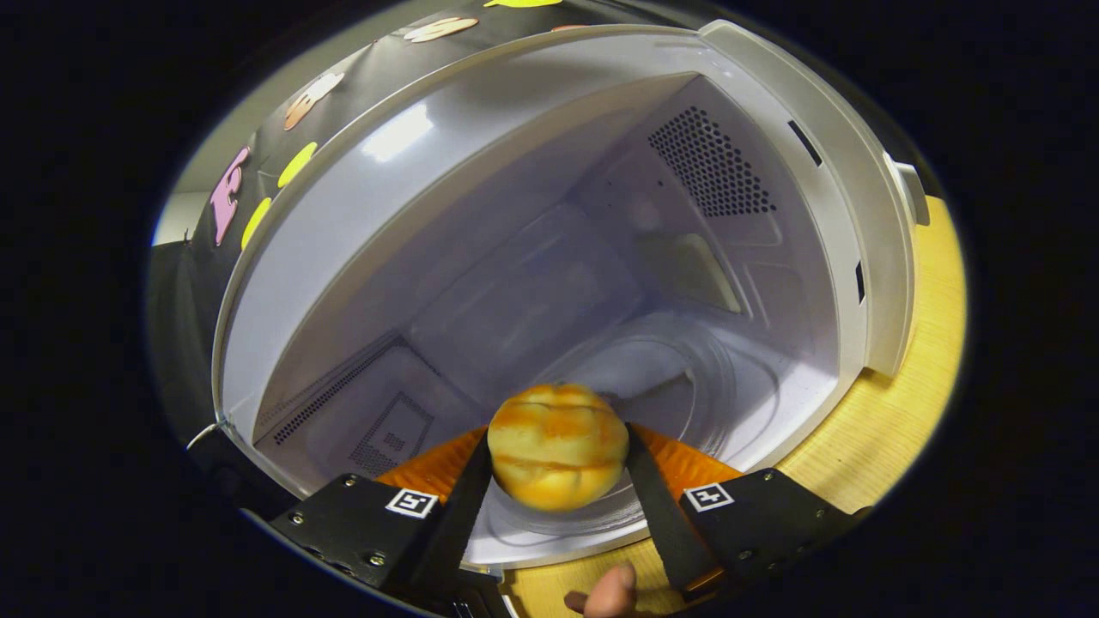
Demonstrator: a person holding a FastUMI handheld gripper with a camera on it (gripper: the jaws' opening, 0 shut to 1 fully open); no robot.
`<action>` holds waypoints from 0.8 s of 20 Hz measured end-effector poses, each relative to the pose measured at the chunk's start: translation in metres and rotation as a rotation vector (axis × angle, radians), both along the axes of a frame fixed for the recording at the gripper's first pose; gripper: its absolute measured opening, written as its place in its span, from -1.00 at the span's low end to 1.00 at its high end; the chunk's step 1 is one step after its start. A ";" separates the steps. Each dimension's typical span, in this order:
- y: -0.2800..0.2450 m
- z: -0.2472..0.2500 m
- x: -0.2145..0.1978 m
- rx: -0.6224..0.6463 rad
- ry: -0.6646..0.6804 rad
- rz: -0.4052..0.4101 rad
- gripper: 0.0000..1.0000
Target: Open the microwave, put the food inside, and close the microwave door.
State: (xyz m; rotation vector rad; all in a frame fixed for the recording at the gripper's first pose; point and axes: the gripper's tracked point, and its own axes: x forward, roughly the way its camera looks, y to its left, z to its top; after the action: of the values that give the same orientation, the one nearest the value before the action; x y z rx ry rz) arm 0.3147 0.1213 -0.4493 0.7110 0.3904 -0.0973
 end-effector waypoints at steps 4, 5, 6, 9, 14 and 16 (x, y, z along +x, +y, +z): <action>-0.019 0.009 0.001 -0.148 -0.049 -0.038 0.78; -0.023 0.017 -0.001 -0.171 -0.067 -0.041 0.86; -0.024 0.020 0.000 -0.168 -0.080 -0.043 0.94; -0.027 0.027 0.001 -0.112 -0.087 -0.058 0.94; -0.020 0.045 -0.025 -0.149 -0.091 0.013 0.94; -0.011 0.060 -0.049 -0.145 -0.112 0.086 0.94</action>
State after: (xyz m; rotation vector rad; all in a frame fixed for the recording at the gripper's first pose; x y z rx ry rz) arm 0.2660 0.1108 -0.3892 0.5532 0.3034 -0.0040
